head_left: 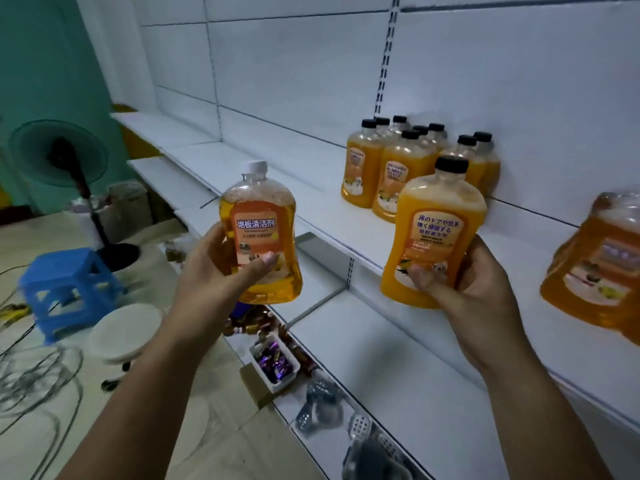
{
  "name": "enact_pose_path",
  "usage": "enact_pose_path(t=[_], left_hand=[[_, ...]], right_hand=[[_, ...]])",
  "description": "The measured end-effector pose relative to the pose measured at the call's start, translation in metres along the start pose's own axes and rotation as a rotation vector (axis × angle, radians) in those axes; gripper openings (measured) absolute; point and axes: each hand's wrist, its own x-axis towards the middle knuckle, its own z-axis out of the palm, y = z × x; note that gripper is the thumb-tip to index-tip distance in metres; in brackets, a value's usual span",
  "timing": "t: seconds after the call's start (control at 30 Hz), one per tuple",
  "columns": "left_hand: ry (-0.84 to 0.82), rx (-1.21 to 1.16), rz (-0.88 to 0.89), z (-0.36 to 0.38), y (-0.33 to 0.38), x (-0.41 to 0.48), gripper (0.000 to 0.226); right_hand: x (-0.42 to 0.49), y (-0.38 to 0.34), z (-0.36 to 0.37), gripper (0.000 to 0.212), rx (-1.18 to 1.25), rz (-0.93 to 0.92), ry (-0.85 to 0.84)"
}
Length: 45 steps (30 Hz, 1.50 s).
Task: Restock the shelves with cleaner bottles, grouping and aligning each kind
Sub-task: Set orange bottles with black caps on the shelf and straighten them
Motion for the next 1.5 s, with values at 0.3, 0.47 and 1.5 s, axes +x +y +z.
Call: enact_pose_path(t=[0.3,0.47,1.5], left_hand=[[-0.312,-0.037,0.040,0.005,-0.030,0.151,0.053],[-0.391,-0.037,0.048,0.028,-0.042,0.198,0.051],[-0.461,-0.134,-0.031,0.066,-0.074,0.235,0.055]], right_hand=[[0.066,0.008,0.032,0.067,-0.190,0.059,0.340],[0.094,0.014,0.025,0.062,-0.288,0.123,0.448],[0.144,0.047,0.020,0.074,-0.523,0.194,0.482]])
